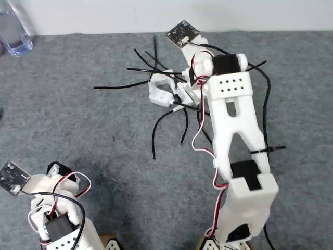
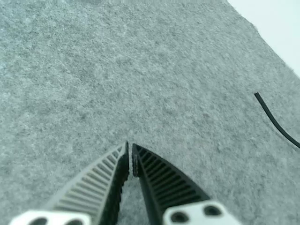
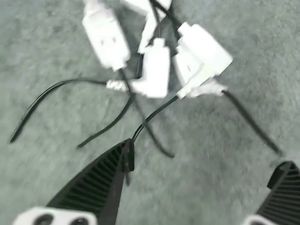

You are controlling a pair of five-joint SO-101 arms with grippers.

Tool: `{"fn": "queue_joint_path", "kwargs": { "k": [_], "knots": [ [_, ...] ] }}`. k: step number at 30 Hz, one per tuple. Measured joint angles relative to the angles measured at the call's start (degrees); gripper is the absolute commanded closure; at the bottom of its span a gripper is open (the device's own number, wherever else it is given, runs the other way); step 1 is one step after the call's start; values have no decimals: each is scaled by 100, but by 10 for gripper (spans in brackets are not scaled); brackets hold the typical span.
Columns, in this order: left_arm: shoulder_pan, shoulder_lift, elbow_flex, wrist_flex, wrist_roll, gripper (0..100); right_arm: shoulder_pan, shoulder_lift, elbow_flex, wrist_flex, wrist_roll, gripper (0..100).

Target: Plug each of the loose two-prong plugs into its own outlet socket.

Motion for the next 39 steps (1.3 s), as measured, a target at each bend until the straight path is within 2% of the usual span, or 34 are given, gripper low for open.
{"fn": "queue_joint_path", "kwargs": {
  "k": [5,8,14,19,23,35,39],
  "knots": [
    [0,0,0,-35,0,985,-220,-501,0,897,0,574],
    [62,0,0,-334,0,985,-316,-791,70,1143,0,574],
    [774,0,0,-993,0,985,-308,-1802,932,1152,9,574],
    [1679,0,-246,-1196,-686,985,-308,-2989,1916,1152,9,574],
    [1969,0,-448,-1196,-1169,985,-325,-3991,2901,1143,9,574],
    [2004,0,-492,-1029,-1767,985,-325,-8000,7411,-563,9,574],
    [2004,0,-492,-782,-1776,985,290,-9495,8062,-826,9,574]
  ]
}}
